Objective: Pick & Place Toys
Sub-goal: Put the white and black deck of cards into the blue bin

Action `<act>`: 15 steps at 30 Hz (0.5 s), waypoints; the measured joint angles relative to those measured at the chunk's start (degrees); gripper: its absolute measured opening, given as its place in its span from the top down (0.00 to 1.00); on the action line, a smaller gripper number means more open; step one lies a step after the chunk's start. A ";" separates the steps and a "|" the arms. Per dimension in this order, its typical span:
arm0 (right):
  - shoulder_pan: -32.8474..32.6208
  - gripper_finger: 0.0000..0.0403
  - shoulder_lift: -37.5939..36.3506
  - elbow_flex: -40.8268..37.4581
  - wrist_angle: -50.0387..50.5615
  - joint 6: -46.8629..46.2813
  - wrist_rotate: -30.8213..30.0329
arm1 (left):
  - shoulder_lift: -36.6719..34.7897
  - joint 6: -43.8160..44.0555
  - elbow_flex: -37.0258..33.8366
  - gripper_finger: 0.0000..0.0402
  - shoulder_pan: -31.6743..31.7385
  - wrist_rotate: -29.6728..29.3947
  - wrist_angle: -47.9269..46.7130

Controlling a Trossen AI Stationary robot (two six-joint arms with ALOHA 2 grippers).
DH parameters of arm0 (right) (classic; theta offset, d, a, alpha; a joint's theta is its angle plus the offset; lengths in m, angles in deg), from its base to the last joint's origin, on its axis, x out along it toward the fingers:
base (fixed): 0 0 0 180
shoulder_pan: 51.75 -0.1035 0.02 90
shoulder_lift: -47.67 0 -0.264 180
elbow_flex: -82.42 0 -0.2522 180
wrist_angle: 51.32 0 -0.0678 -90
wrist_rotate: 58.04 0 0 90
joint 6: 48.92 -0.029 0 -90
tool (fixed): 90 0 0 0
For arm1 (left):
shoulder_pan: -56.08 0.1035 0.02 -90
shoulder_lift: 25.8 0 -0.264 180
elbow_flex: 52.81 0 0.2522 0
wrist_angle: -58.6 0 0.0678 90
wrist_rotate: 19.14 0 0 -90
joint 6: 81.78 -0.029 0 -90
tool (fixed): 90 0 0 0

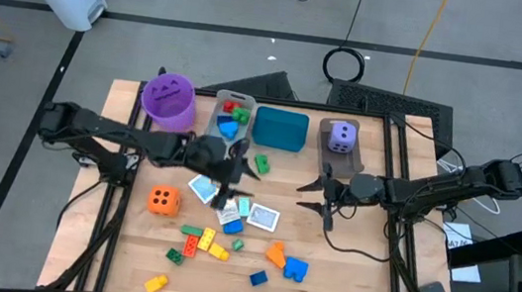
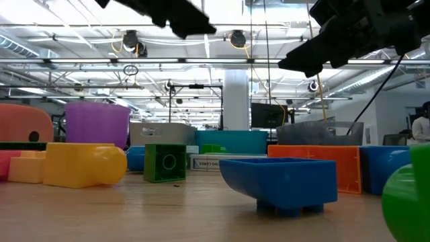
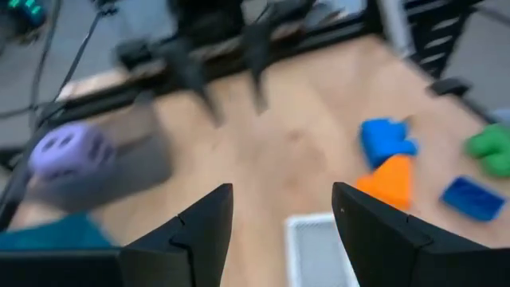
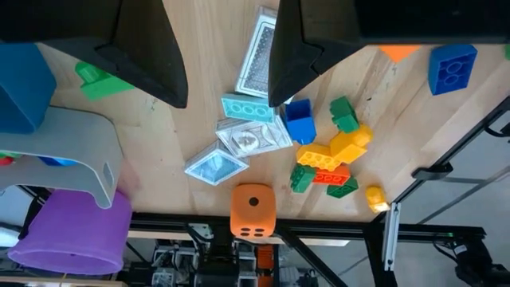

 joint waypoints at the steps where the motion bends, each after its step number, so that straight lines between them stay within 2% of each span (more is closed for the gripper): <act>1: 0.00 0.59 0.01 0.00 0.01 0.00 0.00 | 0.00 0.24 -0.01 0.44 -1.11 0.02 0.97; 8: -0.01 0.59 0.02 0.00 -0.04 0.00 0.02 | 0.00 2.43 -0.01 0.44 -6.39 0.10 5.91; 15: -0.02 0.59 0.02 -0.97 -2.30 0.00 0.02 | 0.00 8.93 -0.02 0.44 -8.14 0.17 11.15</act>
